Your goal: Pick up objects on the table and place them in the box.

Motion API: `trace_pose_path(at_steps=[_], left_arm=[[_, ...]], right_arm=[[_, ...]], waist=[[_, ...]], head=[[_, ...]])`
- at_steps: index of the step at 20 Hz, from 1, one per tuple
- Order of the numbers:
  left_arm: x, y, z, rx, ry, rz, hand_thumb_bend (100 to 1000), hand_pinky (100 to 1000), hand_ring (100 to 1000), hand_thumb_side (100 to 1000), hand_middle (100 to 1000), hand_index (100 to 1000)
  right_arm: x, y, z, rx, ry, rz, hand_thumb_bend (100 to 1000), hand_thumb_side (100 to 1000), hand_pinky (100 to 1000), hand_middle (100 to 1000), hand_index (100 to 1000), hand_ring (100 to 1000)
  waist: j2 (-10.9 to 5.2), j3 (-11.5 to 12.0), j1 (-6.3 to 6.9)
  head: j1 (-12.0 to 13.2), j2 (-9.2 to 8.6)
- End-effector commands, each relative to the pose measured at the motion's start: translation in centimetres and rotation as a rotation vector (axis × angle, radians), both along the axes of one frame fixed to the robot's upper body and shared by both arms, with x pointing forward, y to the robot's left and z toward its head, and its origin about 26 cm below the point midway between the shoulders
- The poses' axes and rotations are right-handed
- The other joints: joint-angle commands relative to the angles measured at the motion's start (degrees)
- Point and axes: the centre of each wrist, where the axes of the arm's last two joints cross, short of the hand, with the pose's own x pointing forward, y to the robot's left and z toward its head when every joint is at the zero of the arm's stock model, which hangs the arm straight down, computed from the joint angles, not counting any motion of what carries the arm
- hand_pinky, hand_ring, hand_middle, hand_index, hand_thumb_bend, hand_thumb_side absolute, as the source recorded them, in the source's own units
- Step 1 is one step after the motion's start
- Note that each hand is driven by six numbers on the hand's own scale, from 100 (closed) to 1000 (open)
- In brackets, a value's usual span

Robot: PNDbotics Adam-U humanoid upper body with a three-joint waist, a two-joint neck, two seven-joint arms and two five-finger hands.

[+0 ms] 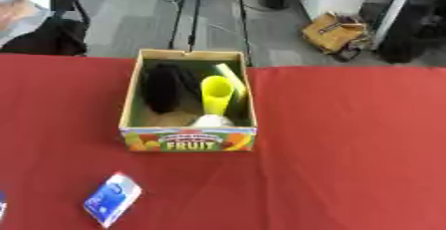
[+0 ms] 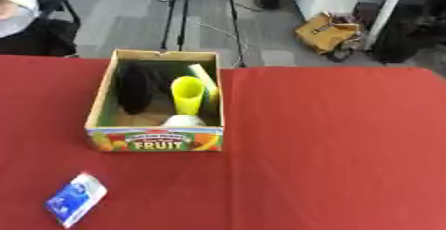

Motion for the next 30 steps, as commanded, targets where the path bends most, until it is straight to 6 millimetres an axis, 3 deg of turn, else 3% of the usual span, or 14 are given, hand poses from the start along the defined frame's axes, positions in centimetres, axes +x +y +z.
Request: trace_pose_path(at_steps=[1, 2, 5, 12, 17, 26, 30], left_arm=[[-0.5, 0.9, 0.4, 0.054, 0.021, 0.071, 100, 956, 920, 1000, 901, 1000], [-0.6, 1.1, 0.2, 0.071, 0.039, 0.095, 100, 1000, 961, 1000, 933, 1000], [-1.1, 2.4, -0.6, 0.192, 0.136, 0.220, 100, 1000, 997, 990, 966, 1000], [-2.2, 4.6, -2.1, 0.501, 0.377, 0.477, 100, 1000, 1000, 934, 1000, 1000], [-3.1, 6.0, -3.3, 0.698, 0.538, 0.608, 100, 1000, 1000, 981, 1000, 1000], [-3.6, 5.7, -4.4, 1.083, 0.733, 0.699, 100, 1000, 1000, 976, 1000, 1000], [-3.5, 5.3, -4.2, 1.155, 0.801, 0.671, 100, 1000, 1000, 970, 1000, 1000]], right_arm=[[-0.5, -0.2, 0.8, -0.021, -0.028, -0.017, 100, 905, 766, 738, 862, 656], [-0.5, -0.2, 0.8, -0.024, -0.026, -0.021, 100, 904, 765, 737, 860, 654], [-0.6, -0.5, 0.5, -0.035, -0.013, -0.043, 100, 903, 764, 735, 858, 652], [-0.7, -1.0, 0.1, -0.059, 0.008, -0.073, 100, 896, 762, 729, 854, 650], [-0.8, -1.3, -0.3, -0.071, 0.022, -0.094, 100, 884, 761, 726, 849, 647], [-0.8, -1.4, -0.9, -0.084, 0.047, -0.097, 100, 866, 760, 719, 838, 641], [-0.8, -1.4, -1.0, -0.082, 0.054, -0.094, 100, 849, 759, 714, 835, 637]], waist=[[-1.92, -0.1, 0.37], [-2.11, -0.1, 0.60], [-3.29, 0.3, 1.95], [-5.72, 1.7, 4.70], [-7.21, 2.5, 6.58], [-8.74, 4.1, 8.53], [-8.98, 4.6, 9.04]], head=[[0.4, -0.01], [0.6, 0.24], [1.8, 1.78], [1.9, 3.91], [1.7, 5.47], [0.7, 7.37], [0.6, 7.62]])
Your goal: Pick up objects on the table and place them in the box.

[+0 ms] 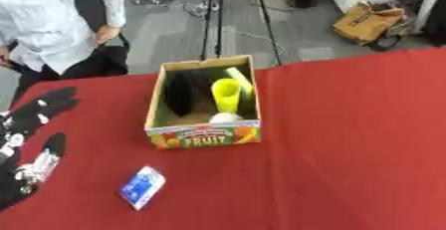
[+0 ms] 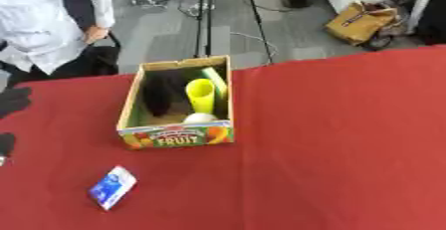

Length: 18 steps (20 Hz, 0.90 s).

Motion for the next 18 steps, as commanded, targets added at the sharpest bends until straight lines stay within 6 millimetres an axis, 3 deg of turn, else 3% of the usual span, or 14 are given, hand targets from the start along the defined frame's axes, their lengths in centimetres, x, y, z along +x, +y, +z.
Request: trace_pose_path(at_steps=[1, 4, 5, 6, 7, 11, 13, 15, 18], left_arm=[[-0.1, -0.3, 1.2, 0.055, 0.061, -0.011, 100, 1000, 1000, 1000, 1000, 1000], [0.1, -0.8, 1.6, 0.038, 0.179, -0.010, 100, 1000, 1000, 1000, 1000, 1000], [0.2, -0.9, 1.6, 0.029, 0.221, 0.011, 330, 1000, 1000, 1000, 1000, 1000], [0.3, -1.1, 1.8, 0.022, 0.268, 0.046, 330, 1000, 1000, 1000, 1000, 1000], [0.4, -1.2, 1.9, 0.013, 0.319, 0.092, 439, 1000, 1000, 1000, 1000, 1000], [0.6, -1.8, 2.1, -0.003, 0.455, 0.187, 476, 1000, 1000, 1000, 1000, 1000], [0.7, -2.2, 1.8, -0.031, 0.524, 0.155, 430, 1000, 1000, 928, 1000, 1000], [0.7, -2.3, 1.8, -0.060, 0.526, 0.109, 472, 1000, 1000, 977, 1000, 1000], [0.7, -2.5, 1.4, -0.098, 0.484, 0.032, 504, 1000, 1000, 983, 1000, 1000]], right_arm=[[-0.4, 0.0, 0.7, -0.015, -0.026, -0.001, 100, 841, 758, 710, 830, 634], [-0.4, 0.1, 0.6, -0.012, -0.021, 0.006, 100, 833, 758, 705, 823, 632], [-0.4, 0.1, 0.5, -0.011, -0.020, 0.007, 100, 826, 758, 703, 820, 630], [-0.4, 0.1, 0.5, -0.009, -0.019, 0.008, 100, 826, 758, 703, 820, 630], [-0.4, 0.1, 0.5, -0.007, -0.018, 0.010, 100, 814, 757, 701, 818, 629], [-0.4, 0.1, 0.4, -0.001, -0.016, 0.016, 100, 803, 757, 694, 810, 625], [-0.4, 0.1, 0.3, 0.004, -0.013, 0.019, 100, 789, 756, 690, 802, 624], [-0.4, 0.1, 0.3, 0.007, -0.012, 0.022, 100, 781, 755, 687, 799, 622], [-0.4, 0.2, 0.2, 0.008, -0.011, 0.028, 100, 772, 755, 685, 796, 622]], waist=[[-1.38, 0.2, 0.07], [-1.54, 0.2, 0.37], [-1.58, 0.3, 0.51], [-1.64, 0.3, 0.63], [-1.67, 0.3, 0.77], [-1.76, 0.2, 1.03], [-1.83, 0.1, 1.20], [-1.85, 0.1, 1.31], [-1.92, 0.2, 1.48]], head=[[-0.1, 0.52], [0.0, 0.67], [0.1, 0.65], [0.2, 0.63], [0.4, 0.48], [0.7, 0.19], [0.7, 0.29], [0.7, 0.31], [0.6, 0.44]])
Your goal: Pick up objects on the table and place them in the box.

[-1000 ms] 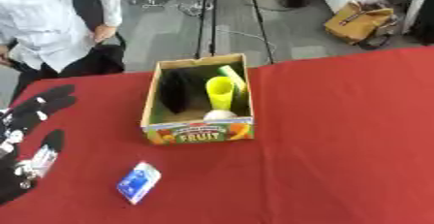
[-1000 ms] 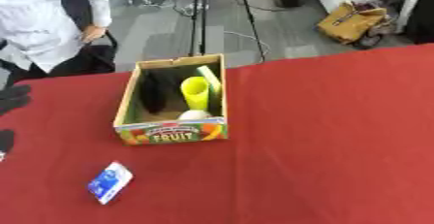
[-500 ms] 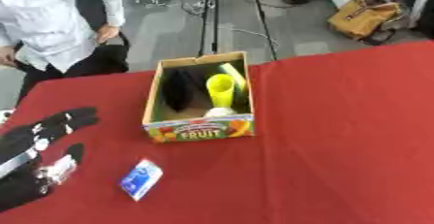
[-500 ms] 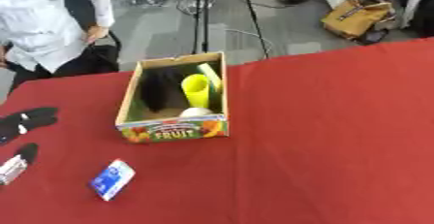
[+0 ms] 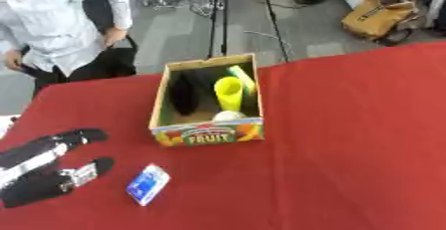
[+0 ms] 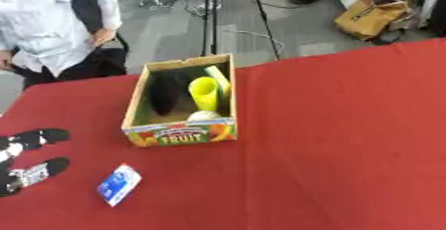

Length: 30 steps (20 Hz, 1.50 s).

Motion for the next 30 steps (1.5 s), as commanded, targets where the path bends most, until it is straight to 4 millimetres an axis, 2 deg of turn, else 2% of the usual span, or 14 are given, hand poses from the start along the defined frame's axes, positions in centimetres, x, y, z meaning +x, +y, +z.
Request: trace_pose_path(at_steps=[1, 5, 7, 12, 14, 17, 21, 30], left_arm=[[-0.2, -0.1, 0.5, -0.027, -0.051, -0.045, 581, 1000, 1000, 1000, 1000, 1000], [0.4, -0.5, -1.6, -0.053, 0.013, 0.013, 658, 1000, 1000, 1000, 1000, 1000], [0.8, -0.8, -2.4, -0.044, 0.064, 0.062, 752, 1000, 1000, 1000, 1000, 1000], [1.2, -2.3, -4.1, -0.010, 0.161, 0.130, 786, 1000, 1000, 1000, 1000, 1000], [1.4, -2.5, -4.8, -0.004, 0.176, 0.142, 784, 1000, 1000, 1000, 1000, 1000], [1.6, -3.3, -5.4, -0.065, 0.134, 0.172, 725, 1000, 1000, 1000, 1000, 1000], [1.8, -4.2, -6.2, -0.079, 0.097, 0.188, 714, 1000, 1000, 1000, 1000, 1000], [2.6, -4.5, -6.7, -0.016, 0.054, 0.229, 690, 1000, 1000, 1000, 1000, 1000]], right_arm=[[-0.4, 0.2, 0.6, -0.007, -0.027, 0.010, 100, 757, 754, 679, 790, 620], [-0.4, 0.2, 0.4, -0.012, -0.024, 0.016, 100, 748, 754, 674, 781, 619], [-0.4, 0.1, 0.3, -0.013, -0.022, 0.016, 100, 741, 754, 671, 774, 617], [-0.5, 0.0, 0.1, -0.020, -0.014, 0.010, 100, 731, 754, 667, 770, 617], [-0.5, 0.0, 0.0, -0.026, -0.013, 0.011, 100, 730, 754, 667, 770, 617], [-0.5, -0.1, -0.2, -0.025, -0.007, 0.011, 100, 720, 753, 663, 765, 614], [-0.5, -0.1, -0.3, -0.025, -0.003, 0.014, 100, 713, 752, 660, 762, 612], [-0.6, -0.2, -0.5, -0.022, 0.000, 0.025, 100, 705, 751, 656, 756, 610]], waist=[[-1.38, 0.2, 0.00], [-2.05, 0.7, 0.78], [-2.34, 1.0, 1.02], [-3.00, 1.6, 2.17], [-3.20, 1.8, 2.56], [-3.53, 2.3, 3.09], [-3.84, 2.5, 3.70], [-4.23, 2.8, 4.31]], head=[[0.2, 0.42], [0.4, 1.06], [0.4, 1.57], [-0.2, 2.67], [-0.3, 2.90], [-0.7, 3.48], [-0.7, 4.10], [-1.0, 4.60]])
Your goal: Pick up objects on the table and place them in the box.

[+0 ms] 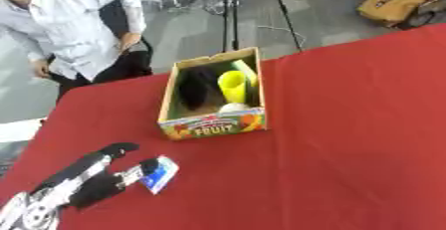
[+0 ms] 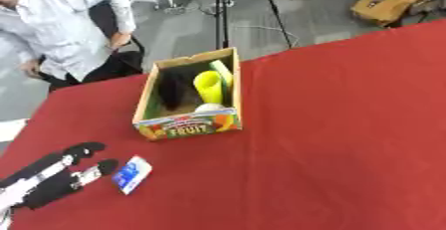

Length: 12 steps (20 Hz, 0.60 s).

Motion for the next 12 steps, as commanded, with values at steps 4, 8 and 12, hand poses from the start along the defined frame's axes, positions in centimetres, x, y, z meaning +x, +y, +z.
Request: trace_pose_path(at_steps=[4, 8, 12], left_arm=[[0.8, 0.2, -0.2, 0.052, -0.009, 0.026, 684, 1000, 1000, 975, 1000, 1000], [1.6, -0.2, -0.8, 0.098, -0.034, 0.057, 690, 1000, 1000, 952, 1000, 1000], [2.0, -0.5, -0.7, 0.168, -0.082, 0.058, 718, 1000, 1000, 977, 1000, 1000]], right_arm=[[-0.4, 0.1, 0.7, -0.006, -0.032, 0.018, 100, 702, 751, 653, 753, 608], [-0.4, 0.1, 0.8, -0.005, -0.033, 0.023, 100, 701, 751, 651, 746, 608], [-0.3, 0.2, 1.0, 0.001, -0.038, 0.024, 100, 700, 751, 651, 743, 608]], waist=[[-1.12, 0.3, -0.40], [-0.91, -0.1, -0.50], [-0.56, -0.6, -1.18]], head=[[0.0, 1.13], [-0.4, 0.95], [-2.3, 0.15]])
